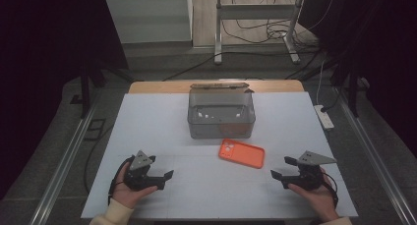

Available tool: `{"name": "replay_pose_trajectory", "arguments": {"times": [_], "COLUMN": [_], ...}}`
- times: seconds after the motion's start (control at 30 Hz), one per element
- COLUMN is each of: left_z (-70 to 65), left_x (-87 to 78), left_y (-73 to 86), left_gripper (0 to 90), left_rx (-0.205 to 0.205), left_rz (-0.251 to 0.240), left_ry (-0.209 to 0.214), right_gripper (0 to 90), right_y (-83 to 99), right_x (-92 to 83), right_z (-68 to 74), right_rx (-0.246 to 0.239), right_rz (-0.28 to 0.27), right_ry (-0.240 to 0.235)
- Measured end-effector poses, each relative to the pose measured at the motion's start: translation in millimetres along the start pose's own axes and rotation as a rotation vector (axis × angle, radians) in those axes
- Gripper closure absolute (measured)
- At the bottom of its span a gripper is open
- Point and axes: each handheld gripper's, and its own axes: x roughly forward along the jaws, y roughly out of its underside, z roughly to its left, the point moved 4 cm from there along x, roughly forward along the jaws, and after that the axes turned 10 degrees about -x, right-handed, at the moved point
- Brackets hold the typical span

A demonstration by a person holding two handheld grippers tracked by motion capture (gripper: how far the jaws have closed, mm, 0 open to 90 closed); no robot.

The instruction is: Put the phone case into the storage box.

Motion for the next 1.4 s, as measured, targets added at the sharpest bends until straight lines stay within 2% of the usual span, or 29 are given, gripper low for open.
{"name": "replay_pose_trajectory", "arguments": {"times": [0.37,0.77,1.03,1.23,1.4], "left_z": [-0.8,-2.4,-4.9,-4.2,-5.6], "left_x": [0.1,0.3,1.2,0.6,1.3], "left_y": [-1.8,-1.3,-0.5,-1.2,-2.3], "left_gripper": [12.7,12.7,12.8,12.9,13.1], "left_rx": [0.0,0.005,0.027,0.018,0.027], "left_rz": [-0.004,-0.004,-0.006,-0.01,-0.01], "left_ry": [0.009,0.016,0.018,0.02,0.023], "right_gripper": [21.0,21.2,21.6,21.6,21.7], "right_y": [2.0,1.5,0.2,-2.7,-12.2], "right_x": [-3.8,-2.6,-3.9,-4.8,-6.7], "right_z": [-1.2,-0.7,-1.0,0.1,-0.5], "right_rx": [0.005,-0.006,-0.004,-0.004,-0.031], "right_rz": [-0.01,0.002,-0.006,-0.013,-0.018], "right_ry": [0.011,0.013,0.006,-0.008,-0.005]}}
